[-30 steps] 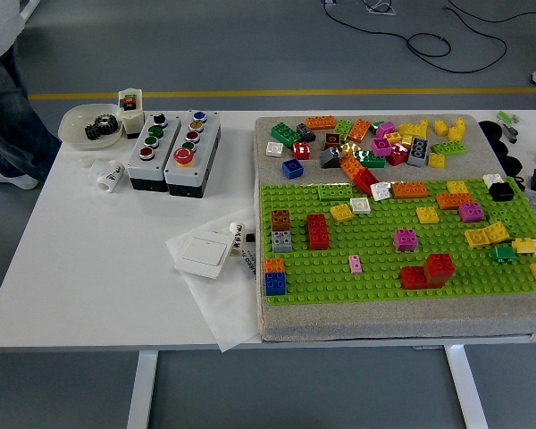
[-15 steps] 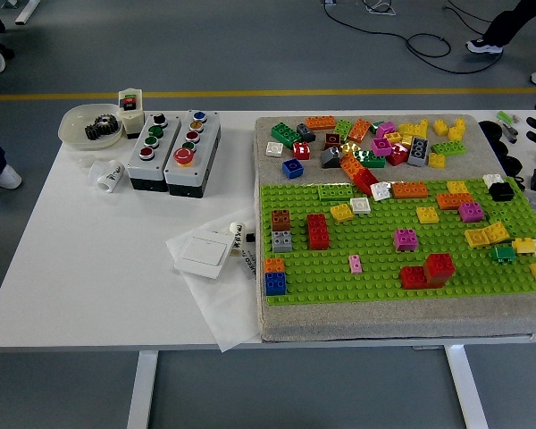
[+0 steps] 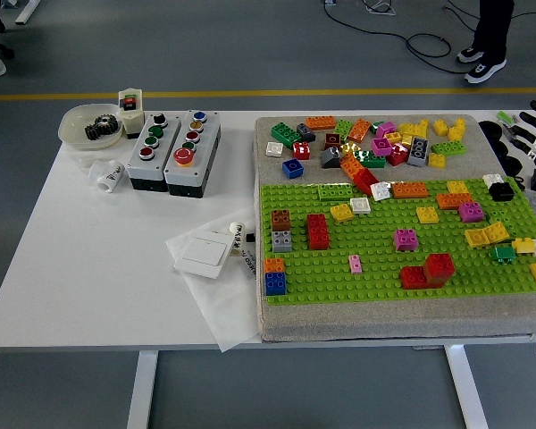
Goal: Pick up the brick,pile it on top of brick,press brick,pick up the brick,pile it on top of brick,press brick
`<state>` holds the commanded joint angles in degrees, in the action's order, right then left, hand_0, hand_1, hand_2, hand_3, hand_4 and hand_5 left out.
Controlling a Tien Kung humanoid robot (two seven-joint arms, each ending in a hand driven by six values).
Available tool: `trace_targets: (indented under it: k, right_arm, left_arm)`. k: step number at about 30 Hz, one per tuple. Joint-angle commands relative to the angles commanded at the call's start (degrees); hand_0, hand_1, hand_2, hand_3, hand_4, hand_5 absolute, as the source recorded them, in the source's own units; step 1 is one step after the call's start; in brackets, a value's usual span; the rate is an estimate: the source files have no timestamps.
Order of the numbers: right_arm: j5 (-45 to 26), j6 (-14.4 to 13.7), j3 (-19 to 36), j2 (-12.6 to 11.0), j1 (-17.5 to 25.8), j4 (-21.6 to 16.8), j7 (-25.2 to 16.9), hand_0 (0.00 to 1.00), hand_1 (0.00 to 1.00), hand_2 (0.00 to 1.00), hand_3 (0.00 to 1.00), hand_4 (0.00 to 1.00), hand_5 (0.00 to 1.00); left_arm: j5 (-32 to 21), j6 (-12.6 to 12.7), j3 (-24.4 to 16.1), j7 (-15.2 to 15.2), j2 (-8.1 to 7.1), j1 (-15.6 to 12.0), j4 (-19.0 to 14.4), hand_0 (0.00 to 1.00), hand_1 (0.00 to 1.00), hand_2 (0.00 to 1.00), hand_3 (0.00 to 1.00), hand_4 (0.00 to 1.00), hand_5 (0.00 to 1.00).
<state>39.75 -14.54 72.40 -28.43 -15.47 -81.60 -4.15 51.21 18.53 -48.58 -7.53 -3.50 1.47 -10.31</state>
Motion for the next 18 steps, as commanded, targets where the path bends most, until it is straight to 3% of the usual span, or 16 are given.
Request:
trace_targets:
  k: [18]
  right_arm:
    - [-0.1, -1.6, 0.0, 0.0, 0.2, -1.5, 2.9, 0.855, 0.803, 0.829, 0.85, 0.998, 0.998]
  left_arm:
    - [0.5, -0.1, -0.2, -0.2, -0.07, -0.1, 0.0, 0.722, 0.747, 0.791, 0.623, 0.676, 0.642]
